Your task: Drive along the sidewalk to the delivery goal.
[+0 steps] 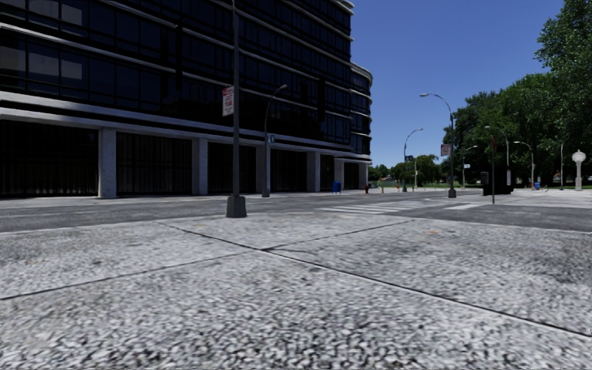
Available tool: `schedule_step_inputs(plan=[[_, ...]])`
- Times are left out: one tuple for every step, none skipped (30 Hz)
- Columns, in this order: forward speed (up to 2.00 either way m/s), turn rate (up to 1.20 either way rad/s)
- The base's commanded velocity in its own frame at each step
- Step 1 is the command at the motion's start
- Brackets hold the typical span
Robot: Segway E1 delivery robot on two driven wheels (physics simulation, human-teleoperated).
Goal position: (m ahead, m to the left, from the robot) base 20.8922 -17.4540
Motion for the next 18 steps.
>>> schedule_step_inputs(plan=[[2.0, 0.0], [2.0, 0.0], [2.0, 0.0], [2.0, 0.0], [2.0, 0.0], [2.0, 0.0], [2.0, 0.0], [2.0, 0.0], [2.0, 0.0], [2.0, 0.0], [2.0, 0.0], [2.0, 0.0], [2.0, 0.0], [2.0, 0.0], [2.0, 0.0], [2.0, 0.0], [2.0, 0.0], [2.0, 0.0]])
